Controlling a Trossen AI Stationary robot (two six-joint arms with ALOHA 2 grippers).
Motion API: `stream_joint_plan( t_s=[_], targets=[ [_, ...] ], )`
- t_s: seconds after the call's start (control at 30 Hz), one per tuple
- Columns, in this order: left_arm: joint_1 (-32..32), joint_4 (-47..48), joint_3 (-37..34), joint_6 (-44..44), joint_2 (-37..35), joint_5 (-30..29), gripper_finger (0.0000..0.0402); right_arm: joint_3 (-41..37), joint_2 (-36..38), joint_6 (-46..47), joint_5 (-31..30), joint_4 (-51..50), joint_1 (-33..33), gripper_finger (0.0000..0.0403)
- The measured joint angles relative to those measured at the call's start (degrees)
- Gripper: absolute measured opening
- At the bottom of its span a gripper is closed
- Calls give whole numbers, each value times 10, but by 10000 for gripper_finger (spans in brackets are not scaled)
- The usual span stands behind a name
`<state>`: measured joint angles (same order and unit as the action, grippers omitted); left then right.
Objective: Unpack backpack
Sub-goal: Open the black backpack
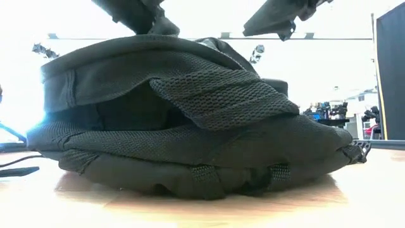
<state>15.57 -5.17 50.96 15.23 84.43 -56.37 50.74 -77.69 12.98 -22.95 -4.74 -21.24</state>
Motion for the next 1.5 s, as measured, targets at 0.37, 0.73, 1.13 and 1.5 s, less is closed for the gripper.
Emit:
stream_joint_plan(
  t_s=[0.37, 0.73, 1.13, 1.5],
  targets=[
    [-66, 61, 0, -114, -3, 204, 196, -25, 0, 18, 3, 26, -3, 71],
    [-93, 22, -8, -140, -3, 334, 176, -26, 0, -58, 114, 204, -42, 84],
    [-96, -88, -42, -128, -5, 393, 172, -99, 0, -91, 139, 354, -76, 74],
    [-124, -222, -134, -155, -44, 445, 172, -222, 0, -22, 30, 497, -53, 65]
  ],
)
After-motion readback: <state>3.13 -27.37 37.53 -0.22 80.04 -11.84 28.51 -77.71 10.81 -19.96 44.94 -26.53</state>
